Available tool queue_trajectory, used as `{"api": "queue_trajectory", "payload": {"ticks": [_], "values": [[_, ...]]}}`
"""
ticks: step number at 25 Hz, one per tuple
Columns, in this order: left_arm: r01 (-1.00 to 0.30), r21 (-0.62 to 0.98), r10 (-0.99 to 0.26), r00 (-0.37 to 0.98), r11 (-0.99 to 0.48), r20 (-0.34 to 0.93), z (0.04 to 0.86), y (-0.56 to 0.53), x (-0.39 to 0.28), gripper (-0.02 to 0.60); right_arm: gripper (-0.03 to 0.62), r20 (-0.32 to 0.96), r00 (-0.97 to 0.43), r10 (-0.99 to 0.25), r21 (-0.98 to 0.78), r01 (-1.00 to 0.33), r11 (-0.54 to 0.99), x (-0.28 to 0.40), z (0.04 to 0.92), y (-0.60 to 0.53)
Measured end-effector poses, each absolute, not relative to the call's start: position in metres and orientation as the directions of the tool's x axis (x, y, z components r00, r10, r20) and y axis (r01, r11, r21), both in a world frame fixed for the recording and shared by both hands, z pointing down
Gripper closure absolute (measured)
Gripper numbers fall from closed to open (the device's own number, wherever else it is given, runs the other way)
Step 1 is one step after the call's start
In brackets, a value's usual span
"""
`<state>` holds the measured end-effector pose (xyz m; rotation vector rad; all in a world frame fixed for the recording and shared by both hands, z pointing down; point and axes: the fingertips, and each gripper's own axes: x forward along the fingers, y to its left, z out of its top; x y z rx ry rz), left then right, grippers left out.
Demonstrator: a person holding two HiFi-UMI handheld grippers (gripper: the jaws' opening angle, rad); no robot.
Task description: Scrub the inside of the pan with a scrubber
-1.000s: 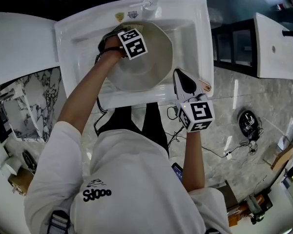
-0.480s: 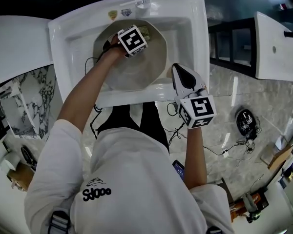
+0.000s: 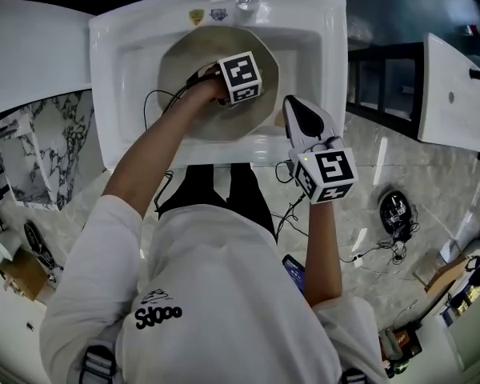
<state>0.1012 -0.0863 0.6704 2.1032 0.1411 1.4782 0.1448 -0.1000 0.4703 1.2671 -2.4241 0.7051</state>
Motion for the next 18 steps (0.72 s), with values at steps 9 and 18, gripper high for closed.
{"api": "queue_trajectory", "payload": {"ticks": [9, 18], "values": [[-0.161, 0.671, 0.648, 0.177, -0.724, 0.741, 0.672, -0.015, 0.059, 0.515, 0.585, 0.475, -0.588, -0.654, -0.294, -0.807, 0.512, 0.126, 0.472, -0.098], [-0.165, 0.614, 0.627, -0.036, -0.772, 0.778, 0.674, -0.009, -0.007, 0.515, 0.585, 0.453, -0.589, -0.669, -0.352, -0.808, 0.473, 0.116, 0.473, -0.102]]}}
